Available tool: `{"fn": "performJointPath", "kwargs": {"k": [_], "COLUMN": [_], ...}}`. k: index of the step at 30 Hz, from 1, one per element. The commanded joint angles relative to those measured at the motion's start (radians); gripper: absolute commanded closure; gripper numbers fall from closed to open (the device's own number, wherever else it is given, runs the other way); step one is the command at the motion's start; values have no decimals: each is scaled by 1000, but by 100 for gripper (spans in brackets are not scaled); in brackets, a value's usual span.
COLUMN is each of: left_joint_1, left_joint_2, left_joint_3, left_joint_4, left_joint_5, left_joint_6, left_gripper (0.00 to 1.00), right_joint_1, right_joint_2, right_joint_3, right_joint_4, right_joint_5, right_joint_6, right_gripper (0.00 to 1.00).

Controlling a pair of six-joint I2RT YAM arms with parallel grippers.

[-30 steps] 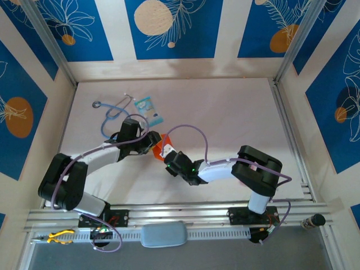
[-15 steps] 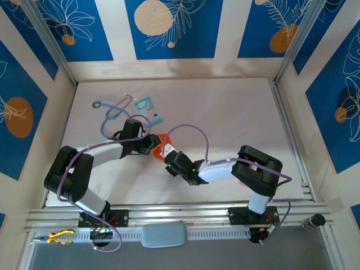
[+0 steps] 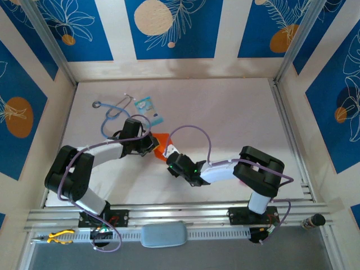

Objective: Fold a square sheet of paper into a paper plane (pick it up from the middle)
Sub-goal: Fourth fold the wing at the center of the table.

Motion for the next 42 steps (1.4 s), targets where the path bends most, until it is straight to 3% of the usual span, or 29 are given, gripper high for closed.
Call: {"fn": "performJointPath", "kwargs": {"k": [1,16,34,42], "left_joint_1": [10,10,10,10], "left_joint_2": [-18,-23,-20,-16], "left_joint_3": [-1,7,13,14], "left_joint_4": [7,-6,-14,-11], "left_joint_5": [14,19,16,20], "left_joint_6": [-15,-12,-5,-4], "left_gripper": [96,96,89,93], "right_joint_1": [-6,-27,-34,-33], "right_joint_2": [-32,-17,-15,-17], "right_joint_3": [-14,-2,3,14], "right_joint_4": [-3,10,5,8], "right_joint_5": [23,33,-61,-55], "right_joint_6": [33,5,20,36], "right_gripper": [74,69,87,79]}}
